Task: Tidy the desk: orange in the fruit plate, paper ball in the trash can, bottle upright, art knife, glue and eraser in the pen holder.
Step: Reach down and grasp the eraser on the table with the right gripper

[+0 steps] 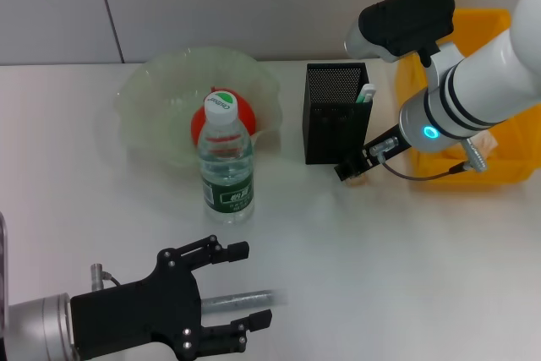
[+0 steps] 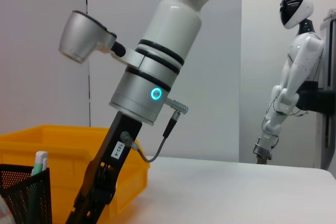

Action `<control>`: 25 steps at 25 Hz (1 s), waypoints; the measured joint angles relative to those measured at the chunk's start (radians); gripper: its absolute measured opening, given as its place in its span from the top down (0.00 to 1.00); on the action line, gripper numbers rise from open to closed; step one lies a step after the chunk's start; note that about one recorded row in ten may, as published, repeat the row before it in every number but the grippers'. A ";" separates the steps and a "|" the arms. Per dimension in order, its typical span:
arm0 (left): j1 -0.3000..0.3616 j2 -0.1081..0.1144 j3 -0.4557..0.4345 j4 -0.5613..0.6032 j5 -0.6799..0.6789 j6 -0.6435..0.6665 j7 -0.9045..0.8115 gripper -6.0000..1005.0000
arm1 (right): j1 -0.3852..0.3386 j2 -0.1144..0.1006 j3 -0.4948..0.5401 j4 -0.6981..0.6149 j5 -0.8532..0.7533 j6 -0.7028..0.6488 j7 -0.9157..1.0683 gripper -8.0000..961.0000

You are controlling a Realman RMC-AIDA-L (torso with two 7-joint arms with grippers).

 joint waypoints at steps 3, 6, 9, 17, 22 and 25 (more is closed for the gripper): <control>0.000 -0.001 0.000 0.000 0.000 0.000 0.006 0.19 | 0.008 0.000 0.000 -0.023 0.004 0.015 0.000 0.41; 0.000 -0.002 0.000 0.000 0.000 0.000 0.007 0.19 | 0.010 0.000 0.000 -0.043 0.006 0.032 0.000 0.41; 0.000 -0.002 0.000 0.000 0.000 0.000 0.007 0.19 | 0.015 0.000 0.001 -0.064 0.007 0.045 0.000 0.41; 0.000 -0.001 -0.001 0.000 0.000 0.000 0.008 0.19 | 0.022 0.000 0.000 -0.107 0.016 0.084 0.000 0.41; 0.000 -0.001 0.000 0.000 0.000 0.000 0.009 0.19 | 0.036 0.000 0.000 -0.150 0.042 0.116 -0.007 0.41; 0.001 -0.001 0.001 0.000 0.000 0.001 0.009 0.19 | 0.045 0.000 -0.002 -0.169 0.043 0.129 -0.008 0.41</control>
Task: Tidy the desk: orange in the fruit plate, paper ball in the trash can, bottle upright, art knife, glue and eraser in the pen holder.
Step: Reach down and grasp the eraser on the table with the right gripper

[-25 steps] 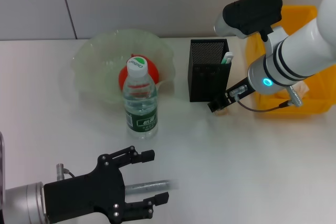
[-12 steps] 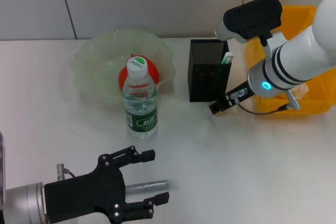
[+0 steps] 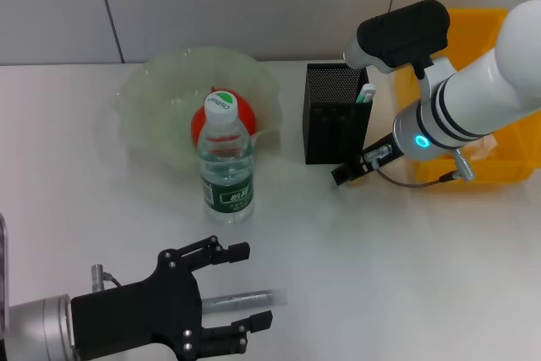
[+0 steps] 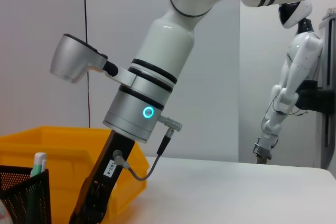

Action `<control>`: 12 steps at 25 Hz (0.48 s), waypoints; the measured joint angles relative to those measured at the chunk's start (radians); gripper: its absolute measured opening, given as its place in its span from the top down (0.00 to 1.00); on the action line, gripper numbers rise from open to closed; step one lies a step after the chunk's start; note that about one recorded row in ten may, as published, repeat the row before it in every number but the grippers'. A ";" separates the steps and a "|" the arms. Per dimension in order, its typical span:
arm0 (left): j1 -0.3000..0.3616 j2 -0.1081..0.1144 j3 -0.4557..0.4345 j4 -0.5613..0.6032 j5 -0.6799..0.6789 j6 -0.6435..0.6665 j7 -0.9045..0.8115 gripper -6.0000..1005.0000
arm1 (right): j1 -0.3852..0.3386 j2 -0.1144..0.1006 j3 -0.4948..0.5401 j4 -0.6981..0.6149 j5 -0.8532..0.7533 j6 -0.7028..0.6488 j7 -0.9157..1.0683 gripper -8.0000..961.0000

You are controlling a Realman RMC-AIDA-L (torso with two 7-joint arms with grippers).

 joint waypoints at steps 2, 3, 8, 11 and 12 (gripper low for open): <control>0.001 0.000 0.000 0.000 0.000 0.000 0.000 0.19 | 0.002 0.000 -0.001 -0.005 0.001 0.005 0.000 0.41; 0.002 0.000 0.000 0.000 0.000 0.001 0.000 0.19 | 0.002 0.000 -0.001 -0.005 0.001 0.007 -0.001 0.41; 0.005 0.000 0.000 0.000 0.000 0.001 0.001 0.19 | 0.002 0.000 -0.001 -0.010 0.002 0.018 -0.001 0.41; 0.005 0.000 0.001 0.000 0.000 0.001 0.002 0.19 | 0.005 0.000 -0.001 -0.016 0.002 0.018 -0.001 0.41; 0.005 0.000 0.001 0.000 0.000 0.001 0.002 0.19 | 0.007 0.000 -0.001 -0.021 0.002 0.018 -0.001 0.41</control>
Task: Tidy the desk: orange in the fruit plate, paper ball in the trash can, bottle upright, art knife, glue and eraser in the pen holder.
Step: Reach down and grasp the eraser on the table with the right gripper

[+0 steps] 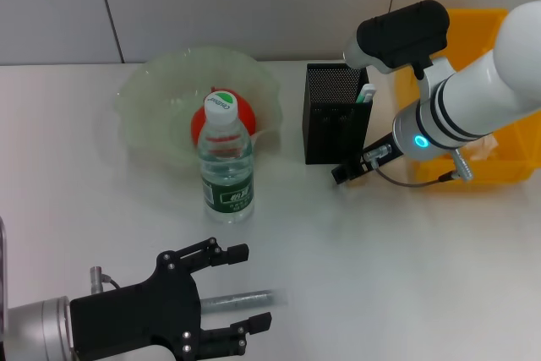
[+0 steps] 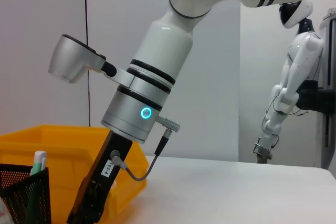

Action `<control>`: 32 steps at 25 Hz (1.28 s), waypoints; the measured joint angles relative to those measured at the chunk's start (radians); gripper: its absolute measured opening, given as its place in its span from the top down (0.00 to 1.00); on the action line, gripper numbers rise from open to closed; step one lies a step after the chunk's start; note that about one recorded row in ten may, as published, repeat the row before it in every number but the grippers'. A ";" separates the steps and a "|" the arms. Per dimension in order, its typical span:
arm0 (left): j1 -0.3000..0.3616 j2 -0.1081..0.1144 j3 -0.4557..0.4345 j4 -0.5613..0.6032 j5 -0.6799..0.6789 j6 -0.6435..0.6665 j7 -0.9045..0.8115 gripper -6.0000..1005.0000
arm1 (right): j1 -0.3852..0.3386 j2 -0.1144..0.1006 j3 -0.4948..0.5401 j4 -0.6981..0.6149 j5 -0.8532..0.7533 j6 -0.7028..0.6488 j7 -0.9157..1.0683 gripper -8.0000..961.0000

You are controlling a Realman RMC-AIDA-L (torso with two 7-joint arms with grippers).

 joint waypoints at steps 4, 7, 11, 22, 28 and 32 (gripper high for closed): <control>0.000 0.000 0.000 0.000 0.000 0.000 0.000 0.19 | 0.009 0.000 0.000 -0.016 0.004 0.001 0.000 0.43; 0.000 0.000 0.000 0.000 0.000 0.000 0.000 0.19 | 0.009 0.000 0.000 -0.018 0.004 0.003 0.000 0.45; 0.000 0.000 0.000 0.000 0.000 0.000 0.000 0.19 | 0.009 0.000 0.001 -0.022 0.005 0.008 0.000 0.49; 0.000 0.000 0.000 0.000 0.000 0.000 0.000 0.19 | 0.010 0.000 0.001 -0.039 0.018 0.025 -0.001 0.60; 0.000 0.000 0.000 0.000 0.000 0.000 0.001 0.20 | 0.034 -0.002 0.000 -0.088 0.027 0.032 -0.006 0.66; 0.001 0.000 -0.002 -0.003 0.000 0.000 0.010 0.20 | 0.035 -0.001 0.000 -0.090 0.029 0.036 -0.009 0.70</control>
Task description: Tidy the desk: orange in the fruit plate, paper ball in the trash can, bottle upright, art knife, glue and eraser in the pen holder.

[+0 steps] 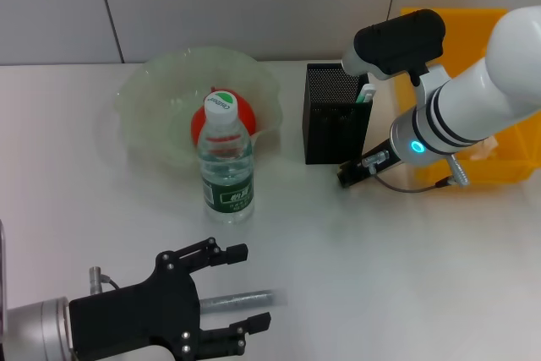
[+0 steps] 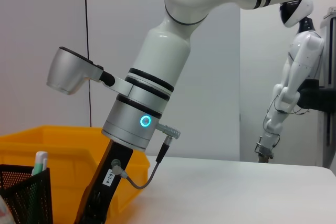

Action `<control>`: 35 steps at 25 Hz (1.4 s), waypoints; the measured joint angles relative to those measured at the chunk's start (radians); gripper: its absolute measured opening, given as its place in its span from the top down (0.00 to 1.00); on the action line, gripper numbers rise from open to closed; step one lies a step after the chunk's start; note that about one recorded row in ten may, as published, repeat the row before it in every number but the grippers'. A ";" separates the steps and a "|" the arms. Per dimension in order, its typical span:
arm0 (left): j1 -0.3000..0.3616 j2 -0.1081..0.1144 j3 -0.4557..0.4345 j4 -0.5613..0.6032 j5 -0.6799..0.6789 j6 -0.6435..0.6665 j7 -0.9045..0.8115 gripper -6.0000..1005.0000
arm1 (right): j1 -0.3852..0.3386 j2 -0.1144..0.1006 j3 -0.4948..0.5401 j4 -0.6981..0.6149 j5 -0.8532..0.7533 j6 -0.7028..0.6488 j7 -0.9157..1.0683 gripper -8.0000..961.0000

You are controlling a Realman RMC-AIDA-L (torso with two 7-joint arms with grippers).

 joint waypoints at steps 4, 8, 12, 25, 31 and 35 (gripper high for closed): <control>0.000 0.000 -0.001 0.000 0.000 0.000 0.001 0.20 | 0.001 0.000 0.000 0.000 0.014 0.000 -0.017 0.70; 0.002 0.000 -0.003 0.000 0.000 0.000 0.001 0.20 | -0.009 -0.002 0.000 0.022 0.042 -0.009 -0.041 0.71; 0.005 0.000 -0.003 0.002 0.000 0.001 0.001 0.20 | -0.029 -0.004 0.001 0.078 0.049 -0.051 -0.045 0.71; 0.012 0.001 -0.010 0.003 -0.002 0.024 0.002 0.21 | -0.172 -0.010 0.050 0.561 0.042 -0.436 -0.051 0.72; 0.012 0.002 -0.010 0.006 -0.002 0.029 0.002 0.21 | -0.195 -0.011 0.160 0.740 0.041 -0.551 -0.072 0.72; 0.012 0.002 -0.010 0.006 -0.003 0.034 0.002 0.21 | -0.183 -0.015 0.222 0.802 0.039 -0.571 -0.084 0.72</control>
